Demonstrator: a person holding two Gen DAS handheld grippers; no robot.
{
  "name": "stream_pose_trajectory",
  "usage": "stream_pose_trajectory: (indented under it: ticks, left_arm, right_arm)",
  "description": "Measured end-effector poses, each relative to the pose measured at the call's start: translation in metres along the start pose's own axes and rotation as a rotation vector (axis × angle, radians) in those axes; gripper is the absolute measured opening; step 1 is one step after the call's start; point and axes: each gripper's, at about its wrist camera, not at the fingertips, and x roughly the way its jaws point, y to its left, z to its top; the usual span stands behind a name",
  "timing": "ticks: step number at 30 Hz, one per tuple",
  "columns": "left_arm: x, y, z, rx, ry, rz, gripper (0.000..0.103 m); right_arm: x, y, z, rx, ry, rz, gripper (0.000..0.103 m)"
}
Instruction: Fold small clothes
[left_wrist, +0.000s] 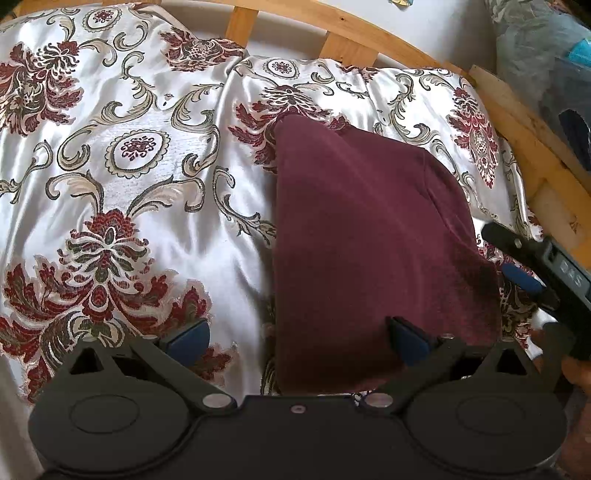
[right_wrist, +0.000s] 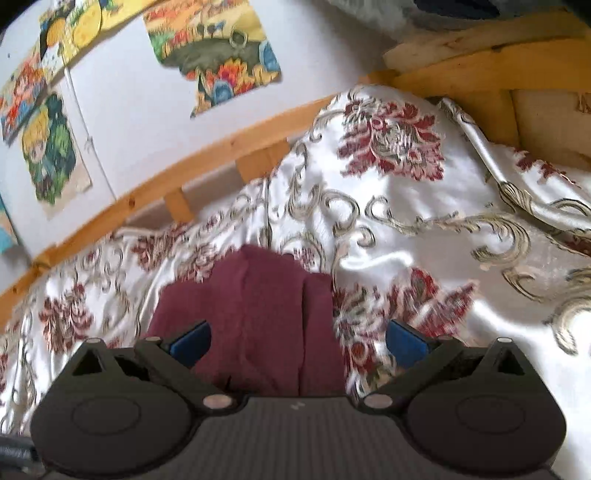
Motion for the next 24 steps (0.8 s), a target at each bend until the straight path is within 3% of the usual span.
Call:
stream_pose_trajectory:
  ticks: [2,7,12,17,18,19,20,24]
  left_arm:
    - [0.0,0.0,-0.001,0.002,0.0,-0.002,0.102]
    - [0.001,0.002,-0.004,0.007,0.017,-0.013,0.102]
    - [0.001,0.002,-0.005,0.003,0.019,-0.013,0.102]
    - [0.002,-0.001,-0.006,0.009,0.016,-0.005,0.102]
    - [0.002,-0.001,-0.006,0.009,0.016,-0.006,0.102]
    - [0.002,-0.001,-0.006,0.009,0.017,-0.005,0.102]
    - [0.001,-0.001,-0.007,0.01,0.017,-0.005,0.102]
    - [0.001,0.0,-0.007,0.015,0.017,-0.006,0.102]
  right_arm:
    - [0.009,0.003,0.001,-0.04,-0.03,0.007,0.097]
    - [0.028,0.013,0.001,-0.121,-0.018,-0.022,0.055]
    - [0.033,0.016,0.001,-0.172,-0.026,-0.02,0.037]
    - [0.036,0.028,0.003,-0.243,-0.027,-0.015,0.036]
    - [0.037,0.027,0.004,-0.235,-0.027,-0.013,0.03]
    - [0.038,0.027,0.005,-0.233,-0.028,-0.012,0.016]
    - [0.039,0.029,0.005,-0.248,-0.031,-0.025,0.012]
    - [0.031,0.049,0.002,-0.394,-0.075,-0.025,0.009]
